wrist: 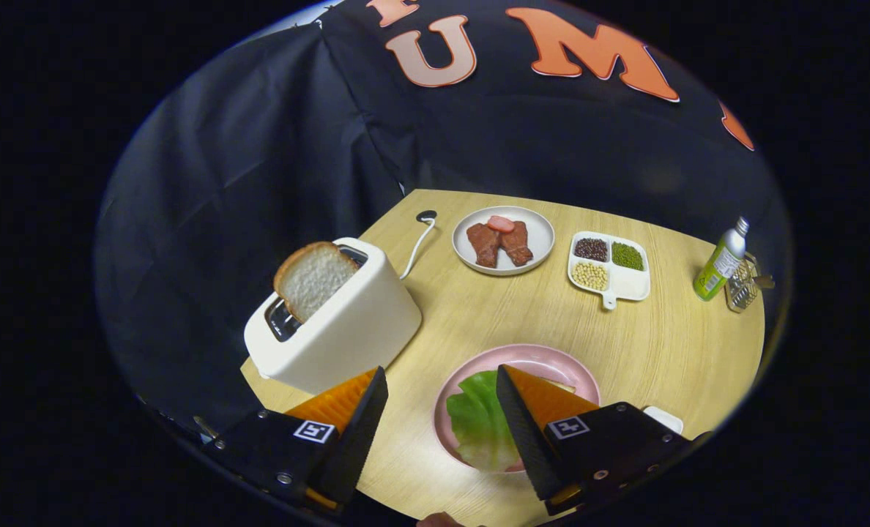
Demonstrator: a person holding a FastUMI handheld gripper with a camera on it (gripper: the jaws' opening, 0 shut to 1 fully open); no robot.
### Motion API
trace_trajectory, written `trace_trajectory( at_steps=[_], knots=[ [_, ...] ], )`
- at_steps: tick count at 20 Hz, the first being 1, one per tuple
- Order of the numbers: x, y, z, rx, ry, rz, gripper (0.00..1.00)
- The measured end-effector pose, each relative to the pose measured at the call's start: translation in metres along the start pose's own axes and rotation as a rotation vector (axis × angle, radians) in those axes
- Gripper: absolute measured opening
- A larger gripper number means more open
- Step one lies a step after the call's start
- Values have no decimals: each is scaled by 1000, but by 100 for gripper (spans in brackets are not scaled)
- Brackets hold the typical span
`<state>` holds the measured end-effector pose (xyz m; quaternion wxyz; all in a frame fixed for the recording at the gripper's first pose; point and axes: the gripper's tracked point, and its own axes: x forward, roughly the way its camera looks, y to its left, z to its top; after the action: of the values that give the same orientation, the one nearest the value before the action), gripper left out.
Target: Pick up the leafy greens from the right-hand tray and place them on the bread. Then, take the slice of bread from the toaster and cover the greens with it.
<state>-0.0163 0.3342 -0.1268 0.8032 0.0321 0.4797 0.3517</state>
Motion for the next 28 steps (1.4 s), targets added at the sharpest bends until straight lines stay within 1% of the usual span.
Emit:
trace_trajectory(
  at_steps=[4,8,11,16,18,22,24,25,26,27,28],
  knots=[
    [2,46,18,-11,20,60,95],
    [15,78,34,5,50,103,96],
    [20,101,45,11,104,139,96],
    [35,132,63,32,183,163,96],
    [46,135,71,30,185,129,96],
    [69,140,67,33,246,87,91],
    [79,141,67,46,270,68,86],
    [84,140,65,49,284,54,80],
    [89,137,62,44,296,38,77],
    [92,132,59,40,305,22,69],
    [96,129,56,34,312,12,66]
  ],
)
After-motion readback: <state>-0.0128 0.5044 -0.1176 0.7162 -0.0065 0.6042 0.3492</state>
